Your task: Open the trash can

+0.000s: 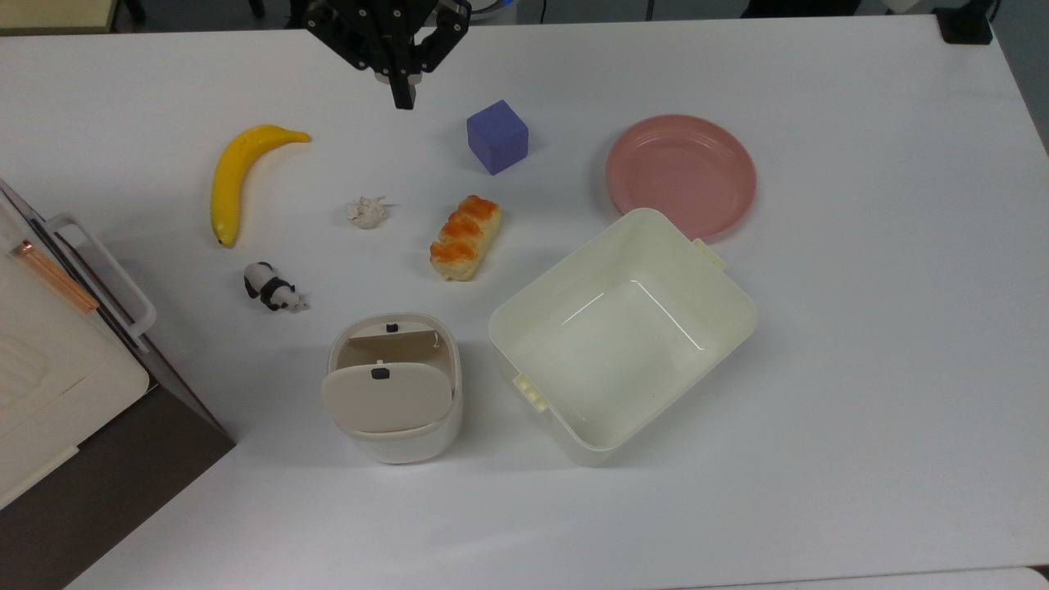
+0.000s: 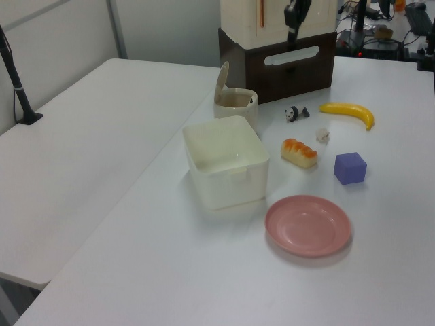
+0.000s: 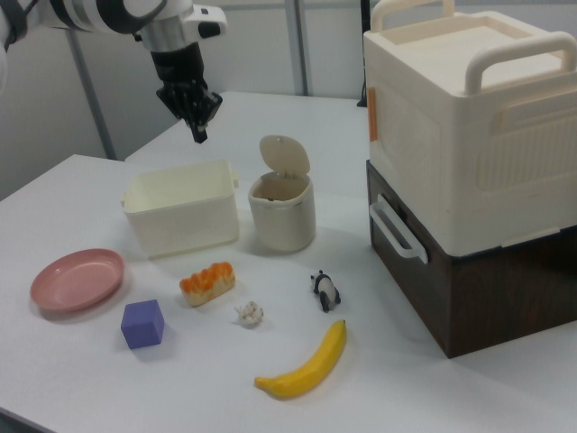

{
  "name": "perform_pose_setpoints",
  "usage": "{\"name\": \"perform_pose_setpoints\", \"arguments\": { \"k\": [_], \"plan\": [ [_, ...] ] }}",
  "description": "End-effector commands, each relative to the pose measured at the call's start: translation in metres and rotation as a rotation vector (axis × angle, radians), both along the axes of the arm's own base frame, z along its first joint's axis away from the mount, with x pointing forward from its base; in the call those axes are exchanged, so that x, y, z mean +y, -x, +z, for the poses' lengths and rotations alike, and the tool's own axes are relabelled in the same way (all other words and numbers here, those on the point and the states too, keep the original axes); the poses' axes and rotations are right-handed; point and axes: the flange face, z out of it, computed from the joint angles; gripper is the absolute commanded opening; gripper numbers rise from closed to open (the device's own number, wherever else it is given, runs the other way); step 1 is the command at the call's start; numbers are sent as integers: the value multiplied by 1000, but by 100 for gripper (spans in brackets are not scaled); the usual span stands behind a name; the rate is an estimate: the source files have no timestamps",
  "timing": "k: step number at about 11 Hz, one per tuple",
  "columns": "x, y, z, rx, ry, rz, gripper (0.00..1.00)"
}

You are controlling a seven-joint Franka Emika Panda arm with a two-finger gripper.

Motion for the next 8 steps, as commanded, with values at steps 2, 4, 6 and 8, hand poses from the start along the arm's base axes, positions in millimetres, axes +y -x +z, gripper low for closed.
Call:
{"name": "perform_pose_setpoints", "arguments": {
  "k": [2, 4, 6, 8],
  "plan": [
    [5, 4, -29, 73, -59, 39, 3],
    [6, 3, -43, 97, -61, 41, 11],
    [8, 2, -43, 93, -62, 44, 24],
    [9, 0, -40, 73, -63, 43, 42]
  ]
}}
